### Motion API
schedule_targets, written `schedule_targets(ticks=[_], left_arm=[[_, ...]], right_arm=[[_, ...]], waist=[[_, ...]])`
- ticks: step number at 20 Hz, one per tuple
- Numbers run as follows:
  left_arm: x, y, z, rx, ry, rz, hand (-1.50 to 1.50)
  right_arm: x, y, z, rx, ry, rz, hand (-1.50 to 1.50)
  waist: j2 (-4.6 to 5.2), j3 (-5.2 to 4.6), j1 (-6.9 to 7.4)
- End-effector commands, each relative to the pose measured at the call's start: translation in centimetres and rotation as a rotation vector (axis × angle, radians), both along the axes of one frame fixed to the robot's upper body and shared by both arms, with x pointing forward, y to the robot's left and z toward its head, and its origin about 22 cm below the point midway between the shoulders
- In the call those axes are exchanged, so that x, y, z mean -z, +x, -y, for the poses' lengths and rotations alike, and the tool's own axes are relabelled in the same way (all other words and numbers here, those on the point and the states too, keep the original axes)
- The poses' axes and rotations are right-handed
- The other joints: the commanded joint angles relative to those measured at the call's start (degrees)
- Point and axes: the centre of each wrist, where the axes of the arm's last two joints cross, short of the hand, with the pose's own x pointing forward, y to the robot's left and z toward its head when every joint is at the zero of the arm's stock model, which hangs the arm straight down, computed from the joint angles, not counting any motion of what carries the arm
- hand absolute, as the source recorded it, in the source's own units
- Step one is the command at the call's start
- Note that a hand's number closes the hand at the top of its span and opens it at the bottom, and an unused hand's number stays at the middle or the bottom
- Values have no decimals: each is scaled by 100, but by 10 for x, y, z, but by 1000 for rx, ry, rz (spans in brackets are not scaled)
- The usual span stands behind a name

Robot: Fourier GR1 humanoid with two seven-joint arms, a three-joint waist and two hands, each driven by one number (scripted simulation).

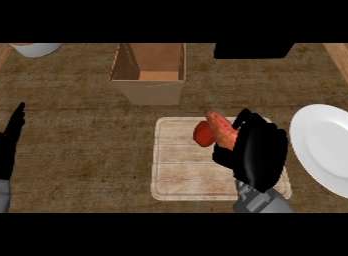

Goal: Pick the sweet potato from the cutting board and place it in the cardboard box

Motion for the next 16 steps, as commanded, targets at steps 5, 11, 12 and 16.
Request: schedule_targets(ticks=[5, 11, 12, 16], left_arm=[[-15, 18, 4, 44, -3, 18, 0], [-3, 22, 16, 69, -6, 26, 0], [-14, 18, 17, 79, -17, 35, 0], [-11, 23, 15, 82, 3, 30, 0]], right_arm=[[-53, -27, -81, -19, -56, 131, 150], [-91, 31, -81, -37, 134, 188, 150], [-88, 55, -69, -20, 177, 198, 150], [-116, 79, -77, -3, 219, 242, 150]], waist=[[87, 21, 211], [137, 18, 311], [146, 28, 402], [167, 20, 418]])
